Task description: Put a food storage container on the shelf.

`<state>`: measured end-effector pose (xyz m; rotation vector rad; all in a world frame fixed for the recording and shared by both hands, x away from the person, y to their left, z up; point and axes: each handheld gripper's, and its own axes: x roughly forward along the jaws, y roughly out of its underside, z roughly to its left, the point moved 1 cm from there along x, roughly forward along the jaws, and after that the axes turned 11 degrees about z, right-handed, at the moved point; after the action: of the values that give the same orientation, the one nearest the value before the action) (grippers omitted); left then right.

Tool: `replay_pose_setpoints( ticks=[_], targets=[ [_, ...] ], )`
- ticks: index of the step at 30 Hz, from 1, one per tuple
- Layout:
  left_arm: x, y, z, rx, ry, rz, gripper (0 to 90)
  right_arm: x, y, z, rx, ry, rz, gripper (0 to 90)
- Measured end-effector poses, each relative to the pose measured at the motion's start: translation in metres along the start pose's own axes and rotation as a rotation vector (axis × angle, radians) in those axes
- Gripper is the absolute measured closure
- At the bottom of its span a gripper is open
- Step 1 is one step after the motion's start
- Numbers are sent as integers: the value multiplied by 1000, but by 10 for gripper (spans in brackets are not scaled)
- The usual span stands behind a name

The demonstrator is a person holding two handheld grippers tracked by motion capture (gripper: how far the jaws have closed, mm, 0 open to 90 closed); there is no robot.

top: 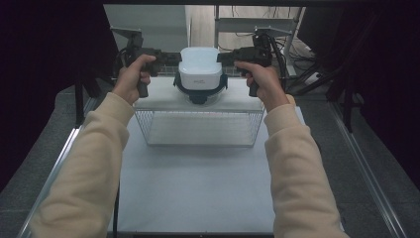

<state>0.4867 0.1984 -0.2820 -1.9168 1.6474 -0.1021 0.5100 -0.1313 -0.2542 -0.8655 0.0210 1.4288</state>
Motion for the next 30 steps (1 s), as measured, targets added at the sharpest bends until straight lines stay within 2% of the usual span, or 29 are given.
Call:
replay_pose_setpoints(
  ticks=[2, 3, 4, 5, 6, 7, 10, 16, 21, 30],
  targets=[
    [2, 1, -4, 19, -21, 3, 653, 1, 1, 2, -19, 24, 4, 593],
    [2, 2, -6, 31, -47, -5, 599, 2, 2, 5, -26, 43, 0, 540],
    [1, 3, -10, 49, -84, -16, 483, 1, 3, 7, -38, 57, -16, 490],
    [0, 5, -13, 70, -121, -28, 483, 0, 4, 9, -50, 66, -33, 453],
    [-1, 6, -15, 87, -149, -39, 430, -2, 5, 11, -66, 73, -47, 418],
    [-2, 8, -18, 102, -169, -47, 380, -4, 6, 13, -82, 81, -61, 387],
    [-7, 13, -24, 153, -217, -61, 312, -11, 10, 19, -126, 101, -89, 344],
    [-17, 22, -33, 215, -251, -82, 284, -21, 19, 25, -209, 107, -105, 307],
    [-22, 34, -39, 268, -295, -89, 284, -28, 30, 25, -258, 99, -91, 302],
    [-35, 77, -36, 350, -369, -69, 282, -51, 64, 23, -378, 139, -96, 302]
  ],
)
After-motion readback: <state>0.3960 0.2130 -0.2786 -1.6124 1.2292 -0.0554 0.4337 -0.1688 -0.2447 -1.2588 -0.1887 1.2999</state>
